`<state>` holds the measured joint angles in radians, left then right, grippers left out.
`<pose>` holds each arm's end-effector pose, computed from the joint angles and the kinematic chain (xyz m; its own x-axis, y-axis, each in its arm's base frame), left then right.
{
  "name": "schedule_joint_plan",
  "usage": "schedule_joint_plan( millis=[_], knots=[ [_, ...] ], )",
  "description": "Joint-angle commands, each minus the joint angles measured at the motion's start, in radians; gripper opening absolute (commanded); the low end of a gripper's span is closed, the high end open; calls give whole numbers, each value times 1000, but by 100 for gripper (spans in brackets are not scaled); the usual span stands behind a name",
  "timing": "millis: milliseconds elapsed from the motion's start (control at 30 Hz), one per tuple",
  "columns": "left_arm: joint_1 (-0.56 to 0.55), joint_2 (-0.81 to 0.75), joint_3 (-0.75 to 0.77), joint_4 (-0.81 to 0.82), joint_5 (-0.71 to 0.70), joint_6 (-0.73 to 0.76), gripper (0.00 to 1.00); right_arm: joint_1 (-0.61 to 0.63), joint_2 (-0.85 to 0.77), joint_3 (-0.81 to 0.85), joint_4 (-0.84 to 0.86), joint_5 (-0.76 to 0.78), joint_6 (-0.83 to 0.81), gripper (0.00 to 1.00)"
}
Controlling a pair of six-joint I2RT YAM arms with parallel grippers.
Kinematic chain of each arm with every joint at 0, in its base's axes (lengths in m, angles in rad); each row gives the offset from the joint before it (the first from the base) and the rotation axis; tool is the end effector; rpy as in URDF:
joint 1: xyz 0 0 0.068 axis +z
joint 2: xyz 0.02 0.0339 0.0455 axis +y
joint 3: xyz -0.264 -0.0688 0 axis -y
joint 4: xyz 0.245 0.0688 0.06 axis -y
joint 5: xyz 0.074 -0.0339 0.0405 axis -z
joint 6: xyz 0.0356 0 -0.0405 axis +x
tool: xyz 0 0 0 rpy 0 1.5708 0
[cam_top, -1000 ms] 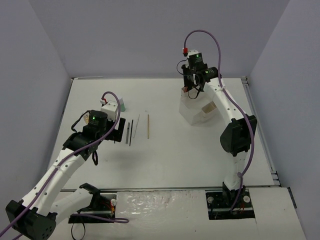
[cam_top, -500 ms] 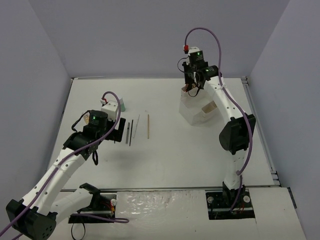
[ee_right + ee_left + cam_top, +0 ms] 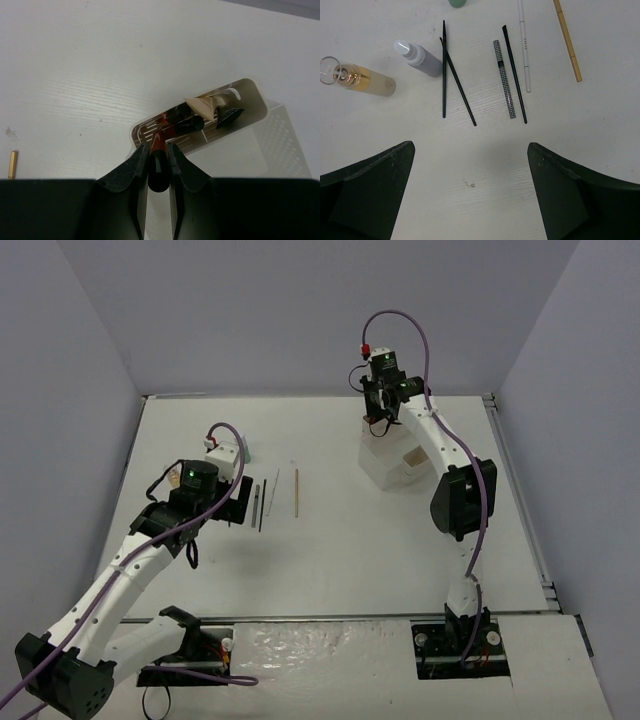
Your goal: Organize the makeup
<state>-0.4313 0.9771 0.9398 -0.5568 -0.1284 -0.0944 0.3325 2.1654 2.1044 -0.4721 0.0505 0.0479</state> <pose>0.1926 -0.0836 0.3220 -0.5362 0.1439 -0.8317 0.2689 0.9632 -0.0068 0.4831 0.1649 0.3215 -0.4935 -0.1198 -0.8615 -0.2616 0.9651 0.0156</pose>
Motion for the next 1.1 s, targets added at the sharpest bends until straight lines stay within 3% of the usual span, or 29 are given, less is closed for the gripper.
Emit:
schedule_joint_plan(
  millis=[0,367,633,767,1067],
  knots=[
    [5,7,36,21,0,-15,95,-10,1,19,50,50,8,5],
    [5,26,39,17,4,-22,95,-13,-17,14,49,54,24,40],
    [6,43,43,13,1,-41,95,-12,-160,-54,52,4,33,63],
    [6,52,48,8,-4,-54,95,-13,-311,-152,83,-26,43,75],
    [27,42,42,15,-62,-102,95,-10,-705,-578,273,-148,86,94]
  ],
)
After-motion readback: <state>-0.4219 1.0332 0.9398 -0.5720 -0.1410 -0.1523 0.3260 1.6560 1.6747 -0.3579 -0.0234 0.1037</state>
